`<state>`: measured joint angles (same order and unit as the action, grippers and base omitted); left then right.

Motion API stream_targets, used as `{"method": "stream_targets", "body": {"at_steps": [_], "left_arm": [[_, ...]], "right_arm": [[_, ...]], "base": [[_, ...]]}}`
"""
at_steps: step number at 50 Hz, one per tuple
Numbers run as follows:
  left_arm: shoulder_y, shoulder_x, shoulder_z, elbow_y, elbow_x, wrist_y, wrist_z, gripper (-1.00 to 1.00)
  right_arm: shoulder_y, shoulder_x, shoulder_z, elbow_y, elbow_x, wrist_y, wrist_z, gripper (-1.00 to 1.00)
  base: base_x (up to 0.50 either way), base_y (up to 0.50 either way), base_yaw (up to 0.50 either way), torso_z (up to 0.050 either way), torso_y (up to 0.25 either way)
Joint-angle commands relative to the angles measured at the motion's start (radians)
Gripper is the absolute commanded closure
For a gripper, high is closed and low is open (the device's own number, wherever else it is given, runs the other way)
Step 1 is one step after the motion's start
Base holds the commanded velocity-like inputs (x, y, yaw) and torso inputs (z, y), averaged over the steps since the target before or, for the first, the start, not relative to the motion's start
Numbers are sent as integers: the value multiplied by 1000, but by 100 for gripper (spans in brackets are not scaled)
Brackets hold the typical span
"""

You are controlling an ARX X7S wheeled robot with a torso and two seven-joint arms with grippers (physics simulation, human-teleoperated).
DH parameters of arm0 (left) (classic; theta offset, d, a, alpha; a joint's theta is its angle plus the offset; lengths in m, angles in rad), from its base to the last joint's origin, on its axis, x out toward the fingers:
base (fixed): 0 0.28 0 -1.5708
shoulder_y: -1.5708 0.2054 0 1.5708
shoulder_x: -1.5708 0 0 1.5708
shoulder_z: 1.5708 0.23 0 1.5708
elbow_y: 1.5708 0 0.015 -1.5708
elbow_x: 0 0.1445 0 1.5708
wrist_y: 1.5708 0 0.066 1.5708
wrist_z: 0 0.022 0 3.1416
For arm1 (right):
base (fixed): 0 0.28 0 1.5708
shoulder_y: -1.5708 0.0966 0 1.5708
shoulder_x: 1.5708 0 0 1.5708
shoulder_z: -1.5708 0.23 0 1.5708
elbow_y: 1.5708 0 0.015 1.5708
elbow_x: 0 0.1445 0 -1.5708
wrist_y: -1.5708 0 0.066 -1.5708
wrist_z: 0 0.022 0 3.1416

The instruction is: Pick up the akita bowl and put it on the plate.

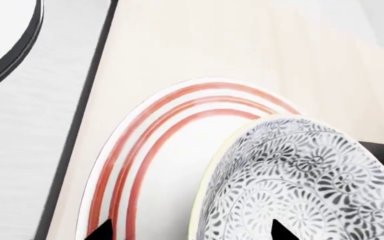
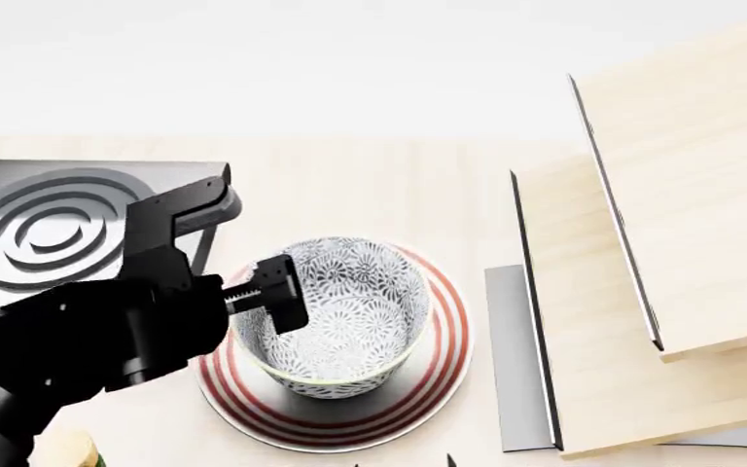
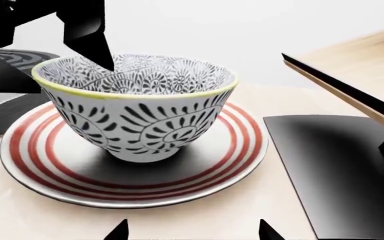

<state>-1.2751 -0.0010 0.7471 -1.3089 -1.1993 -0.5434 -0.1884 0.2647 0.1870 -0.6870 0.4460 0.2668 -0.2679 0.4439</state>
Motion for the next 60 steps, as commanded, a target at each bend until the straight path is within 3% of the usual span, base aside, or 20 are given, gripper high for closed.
{"method": "stream_targets", "body": {"at_steps": [1, 6, 9, 21, 39, 48, 53, 60], "left_arm": [[-51, -1, -122, 1, 231, 14, 14, -100], [-89, -11, -108, 35, 288, 7, 2, -100], [-10, -124, -119, 386, 247, -108, -167, -100], [34, -335, -173, 847, 184, -216, -376, -100], [92, -634, -398, 1390, -30, -304, -612, -100], [125, -745, -475, 1546, -96, -320, -678, -100], [200, -802, -510, 1641, -77, -285, -697, -100], [371, -874, -592, 1760, -53, -195, -707, -100]], "right_arm": [[-28, 10, -21, 41, 17, 91, 28, -100], [-30, 14, -20, 28, 21, 93, 29, -100], [-29, 16, -18, 25, 23, 92, 30, -100], [-30, 38, -12, -31, 29, 118, 49, -100], [-25, 56, -12, -83, 28, 153, 72, -100], [-27, 77, -5, -138, 31, 177, 91, -100], [-33, 117, 9, -248, 31, 221, 128, -100], [-43, 231, 51, -593, 14, 361, 233, -100]], "base": [[0, 0, 0, 0, 0], [0, 0, 1, -2, -4], [0, 0, 2, 0, 0], [0, 0, 0, -1, -2], [0, 0, 0, -1, -2], [0, 0, 0, -1, 0], [0, 0, 0, 0, -2], [0, 0, 0, 0, 0]]}}
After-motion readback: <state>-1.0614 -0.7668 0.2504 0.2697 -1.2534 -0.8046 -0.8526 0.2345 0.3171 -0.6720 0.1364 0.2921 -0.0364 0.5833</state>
